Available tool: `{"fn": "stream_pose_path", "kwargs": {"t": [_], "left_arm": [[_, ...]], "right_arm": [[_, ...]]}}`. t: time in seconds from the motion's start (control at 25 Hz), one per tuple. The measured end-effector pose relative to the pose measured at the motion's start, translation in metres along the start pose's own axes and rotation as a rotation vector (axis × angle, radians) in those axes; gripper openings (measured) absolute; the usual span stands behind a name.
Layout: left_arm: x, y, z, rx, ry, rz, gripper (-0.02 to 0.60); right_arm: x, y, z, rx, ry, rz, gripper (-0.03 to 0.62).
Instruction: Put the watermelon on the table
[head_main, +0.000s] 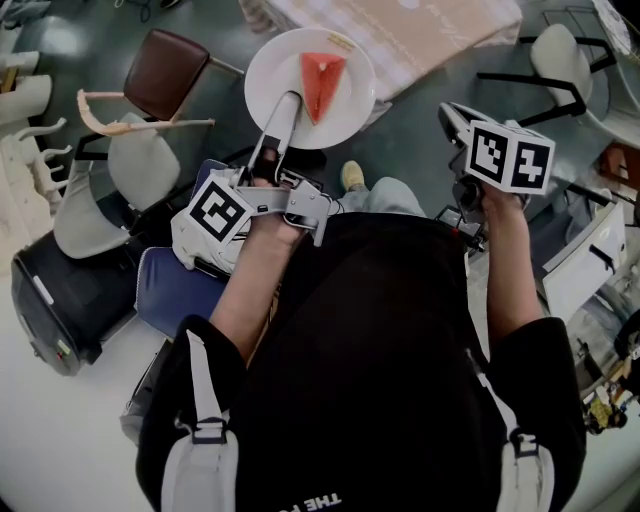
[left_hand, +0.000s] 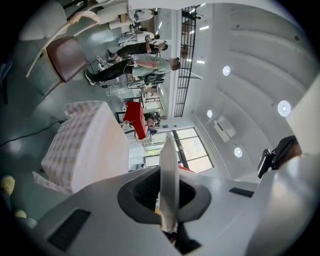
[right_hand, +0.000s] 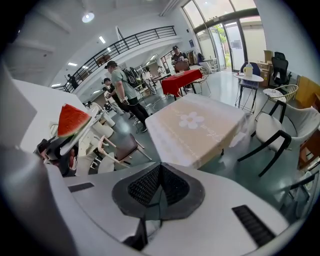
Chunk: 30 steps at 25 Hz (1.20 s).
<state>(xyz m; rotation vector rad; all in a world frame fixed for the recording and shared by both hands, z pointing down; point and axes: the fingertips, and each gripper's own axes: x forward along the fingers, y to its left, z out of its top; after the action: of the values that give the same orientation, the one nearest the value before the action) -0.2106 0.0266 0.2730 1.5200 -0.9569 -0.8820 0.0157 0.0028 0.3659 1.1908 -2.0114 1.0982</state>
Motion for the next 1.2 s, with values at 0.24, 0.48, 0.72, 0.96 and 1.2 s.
{"fn": "stream_pose_path", "kwargs": {"t": [0.24,0.48,0.72,0.96,1.2], "left_arm": [[0.012,-0.008,-0.004,0.005,0.021,-0.019,0.015],[0.015,-0.009,-0.003,0.008,0.017,-0.022,0.015],[0.029,-0.009,-0.003,0.010,-0.004,-0.018,0.015],[0.079,-0.009,-0.002,0.014,-0.026,0.003,0.015],[0.110,-0.007,0.005,0.020,-0.038,0.014,0.015]], "right_arm": [[-0.006,-0.009,0.006,0.019,-0.023,-0.012,0.011],[-0.009,-0.012,0.007,0.022,-0.026,-0.012,0.012],[-0.003,-0.022,0.021,0.013,-0.022,-0.001,0.011],[0.017,-0.048,0.059,0.013,0.006,0.039,0.011],[0.032,-0.057,0.095,-0.007,0.001,0.061,0.012]]}}
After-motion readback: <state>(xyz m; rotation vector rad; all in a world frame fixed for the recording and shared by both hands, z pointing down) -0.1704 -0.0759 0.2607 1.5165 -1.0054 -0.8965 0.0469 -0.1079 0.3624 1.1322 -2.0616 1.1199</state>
